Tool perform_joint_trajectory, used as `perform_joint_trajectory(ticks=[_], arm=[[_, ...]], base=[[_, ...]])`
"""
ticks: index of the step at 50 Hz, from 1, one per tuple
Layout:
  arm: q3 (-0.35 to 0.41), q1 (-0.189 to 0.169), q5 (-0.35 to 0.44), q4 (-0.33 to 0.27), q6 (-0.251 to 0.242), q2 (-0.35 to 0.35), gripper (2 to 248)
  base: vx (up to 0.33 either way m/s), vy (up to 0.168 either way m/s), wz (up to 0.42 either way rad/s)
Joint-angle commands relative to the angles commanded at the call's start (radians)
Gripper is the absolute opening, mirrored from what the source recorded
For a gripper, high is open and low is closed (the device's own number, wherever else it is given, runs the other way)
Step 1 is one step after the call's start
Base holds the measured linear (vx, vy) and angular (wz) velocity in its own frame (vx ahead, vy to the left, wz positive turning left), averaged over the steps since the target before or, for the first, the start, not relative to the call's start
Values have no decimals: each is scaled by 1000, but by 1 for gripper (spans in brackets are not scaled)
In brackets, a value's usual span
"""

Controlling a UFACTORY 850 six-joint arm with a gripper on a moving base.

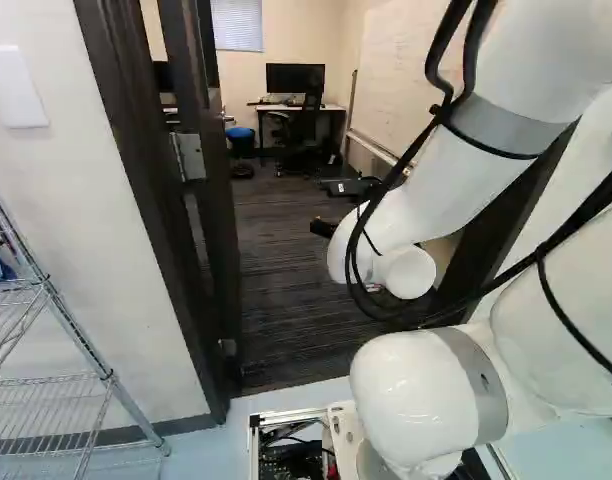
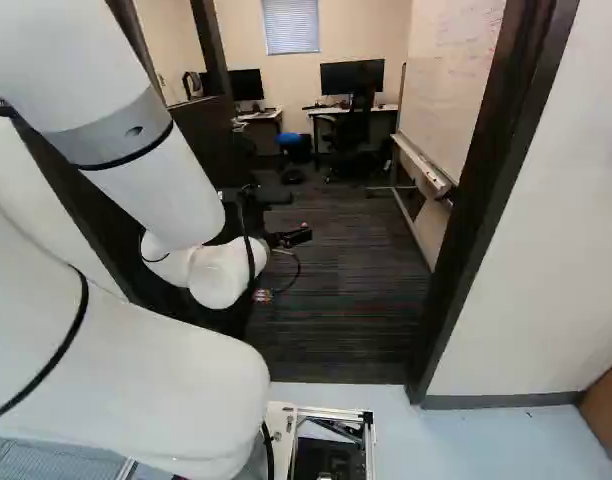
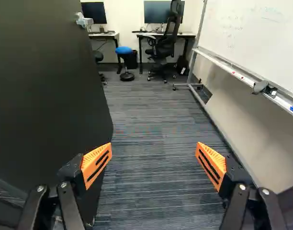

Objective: Open the door and move inside

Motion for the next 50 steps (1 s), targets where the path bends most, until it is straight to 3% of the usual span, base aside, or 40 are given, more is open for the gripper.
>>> perform_joint_trajectory(ticks=[21, 50], arm=[[0, 0, 0, 0, 0, 0, 247], [0, 0, 0, 0, 0, 0, 247]], base=[[171, -18, 2], [224, -62, -3]])
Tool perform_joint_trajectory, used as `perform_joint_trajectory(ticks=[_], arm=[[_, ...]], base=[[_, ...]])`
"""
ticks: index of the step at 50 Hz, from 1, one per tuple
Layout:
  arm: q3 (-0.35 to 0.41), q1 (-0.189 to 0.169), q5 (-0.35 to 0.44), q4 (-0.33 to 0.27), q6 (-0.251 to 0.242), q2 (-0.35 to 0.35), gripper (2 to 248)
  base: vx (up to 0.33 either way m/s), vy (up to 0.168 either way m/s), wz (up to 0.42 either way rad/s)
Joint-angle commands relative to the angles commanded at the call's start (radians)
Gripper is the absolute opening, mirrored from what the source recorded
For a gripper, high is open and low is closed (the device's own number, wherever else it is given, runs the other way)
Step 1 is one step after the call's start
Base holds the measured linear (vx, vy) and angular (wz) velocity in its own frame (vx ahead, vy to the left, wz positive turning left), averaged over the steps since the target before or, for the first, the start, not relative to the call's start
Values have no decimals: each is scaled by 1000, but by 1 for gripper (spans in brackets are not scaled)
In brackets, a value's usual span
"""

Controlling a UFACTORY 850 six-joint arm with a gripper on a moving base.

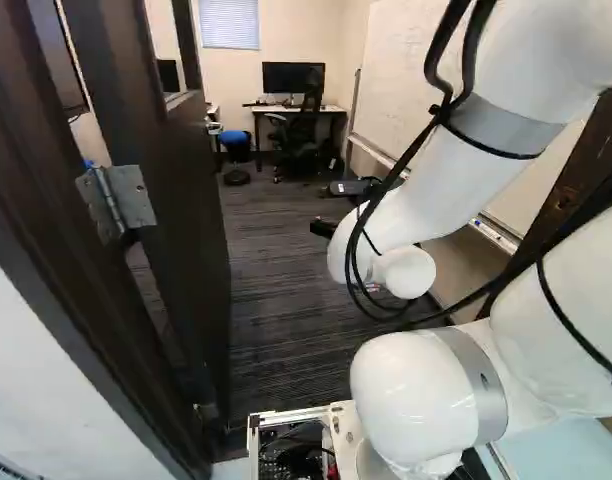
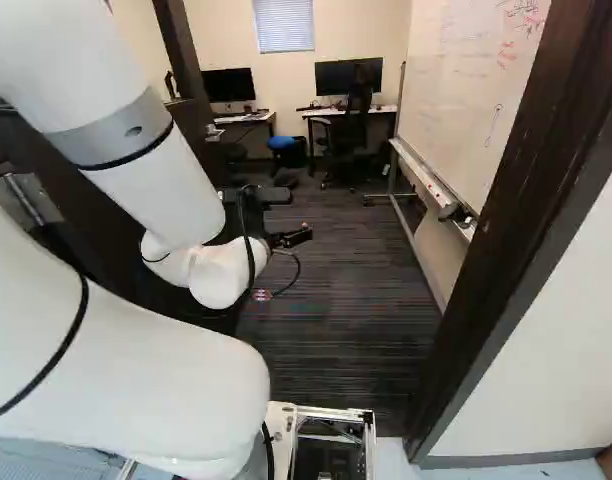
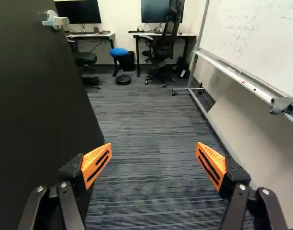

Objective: Open the door and move inside

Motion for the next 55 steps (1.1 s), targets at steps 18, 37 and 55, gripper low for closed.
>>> perform_joint_trajectory(ticks=[18, 37, 55], arm=[[0, 0, 0, 0, 0, 0, 247], [0, 0, 0, 0, 0, 0, 247], [0, 0, 0, 0, 0, 0, 247]], base=[[253, -71, -7], [239, -73, -17], [266, -28, -1]])
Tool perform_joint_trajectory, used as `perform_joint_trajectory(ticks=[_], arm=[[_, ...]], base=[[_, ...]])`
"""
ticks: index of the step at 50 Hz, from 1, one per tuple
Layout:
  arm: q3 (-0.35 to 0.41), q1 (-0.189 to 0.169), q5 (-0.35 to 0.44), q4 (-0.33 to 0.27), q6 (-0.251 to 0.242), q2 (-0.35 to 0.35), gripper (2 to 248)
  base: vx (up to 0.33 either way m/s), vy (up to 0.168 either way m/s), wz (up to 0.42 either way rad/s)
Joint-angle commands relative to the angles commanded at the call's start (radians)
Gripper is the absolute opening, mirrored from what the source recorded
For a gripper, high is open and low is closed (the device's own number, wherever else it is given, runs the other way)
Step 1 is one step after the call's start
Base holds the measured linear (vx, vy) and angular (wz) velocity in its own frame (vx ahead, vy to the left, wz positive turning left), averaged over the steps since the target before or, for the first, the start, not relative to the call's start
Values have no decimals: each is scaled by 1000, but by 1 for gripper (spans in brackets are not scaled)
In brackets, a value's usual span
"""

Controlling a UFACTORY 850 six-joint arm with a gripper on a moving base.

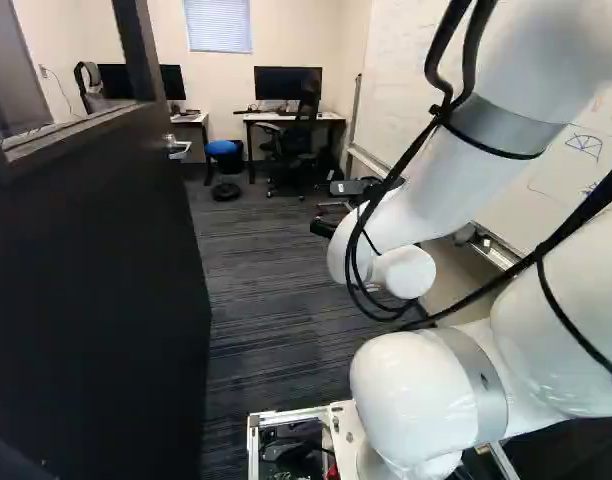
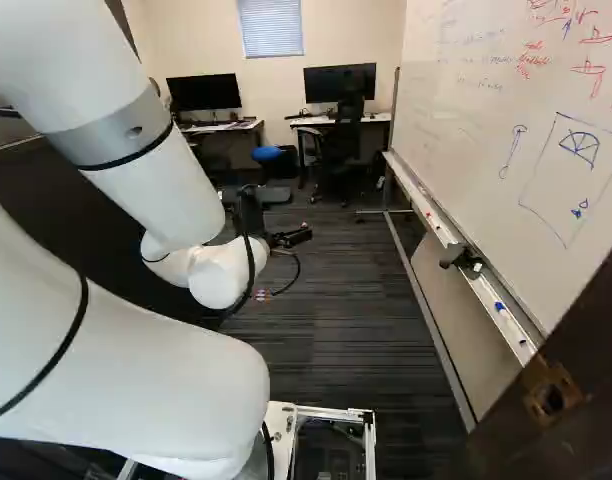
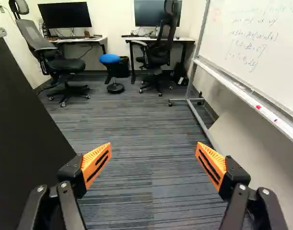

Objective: Open the door and move inside

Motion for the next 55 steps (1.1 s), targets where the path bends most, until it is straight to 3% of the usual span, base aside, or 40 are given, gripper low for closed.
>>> perform_joint_trajectory(ticks=[55], arm=[[0, 0, 0, 0, 0, 0, 247]], base=[[294, 0, -4]])
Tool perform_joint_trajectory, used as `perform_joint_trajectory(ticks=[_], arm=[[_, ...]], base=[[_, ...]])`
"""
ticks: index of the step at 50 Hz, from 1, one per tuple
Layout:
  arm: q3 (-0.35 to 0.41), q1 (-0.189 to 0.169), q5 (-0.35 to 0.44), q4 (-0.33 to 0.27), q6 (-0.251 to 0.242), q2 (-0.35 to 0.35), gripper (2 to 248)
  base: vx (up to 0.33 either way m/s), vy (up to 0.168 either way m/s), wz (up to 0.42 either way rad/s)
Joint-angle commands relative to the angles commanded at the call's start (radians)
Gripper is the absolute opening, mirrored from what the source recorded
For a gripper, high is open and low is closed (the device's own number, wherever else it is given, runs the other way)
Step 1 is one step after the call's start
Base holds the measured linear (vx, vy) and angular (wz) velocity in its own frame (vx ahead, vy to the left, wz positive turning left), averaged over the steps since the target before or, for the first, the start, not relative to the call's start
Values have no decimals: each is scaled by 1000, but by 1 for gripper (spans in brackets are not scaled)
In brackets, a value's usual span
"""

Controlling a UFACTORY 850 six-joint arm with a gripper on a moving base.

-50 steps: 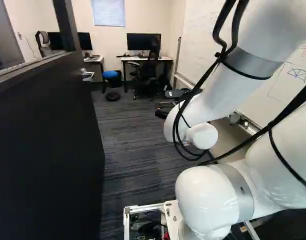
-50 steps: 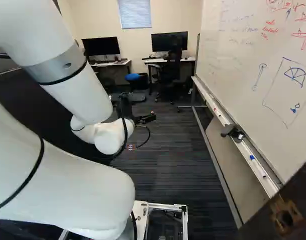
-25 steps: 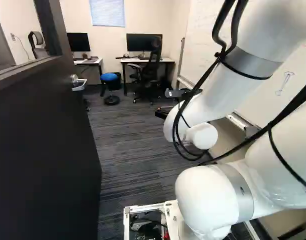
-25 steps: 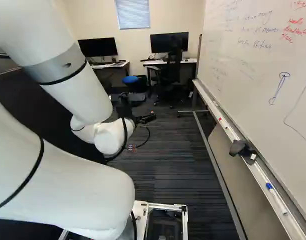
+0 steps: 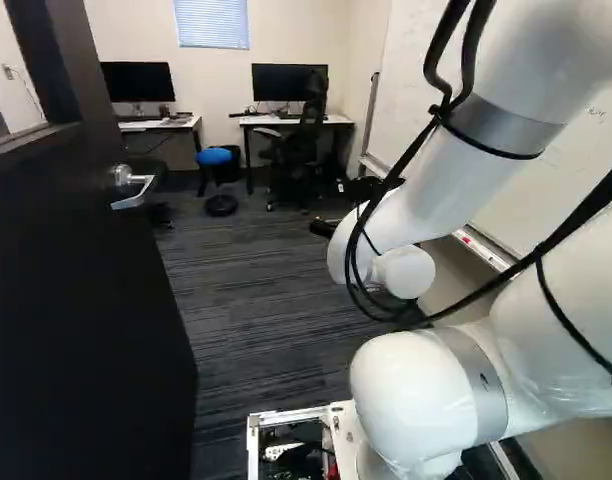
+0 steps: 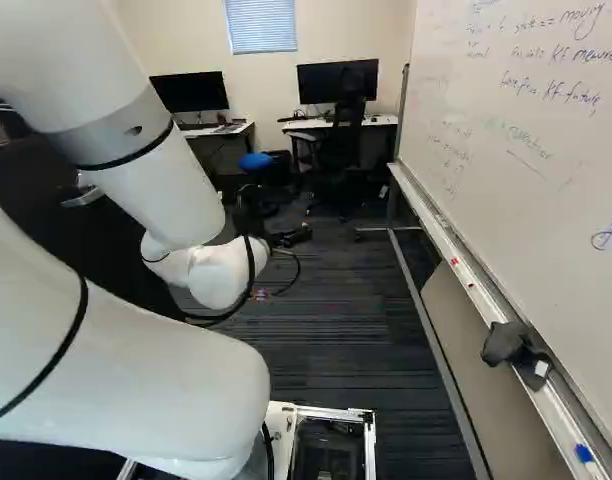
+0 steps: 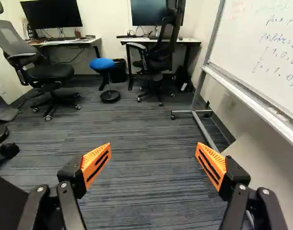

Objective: Open the door and move inside

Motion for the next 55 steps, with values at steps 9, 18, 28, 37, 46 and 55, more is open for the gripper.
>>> perform_joint_trajectory(ticks=[9, 18, 28, 37, 46, 55], arm=[[0, 0, 0, 0, 0, 0, 247], [0, 0, 0, 0, 0, 0, 247], [0, 0, 0, 0, 0, 0, 247], [0, 0, 0, 0, 0, 0, 247], [0, 0, 0, 0, 0, 0, 247], [0, 0, 0, 0, 0, 0, 247]], base=[[306, 7, -21], [320, 0, -24], [303, 0, -17], [300, 2, -14], [275, 1, -10], [149, -1, -8]])
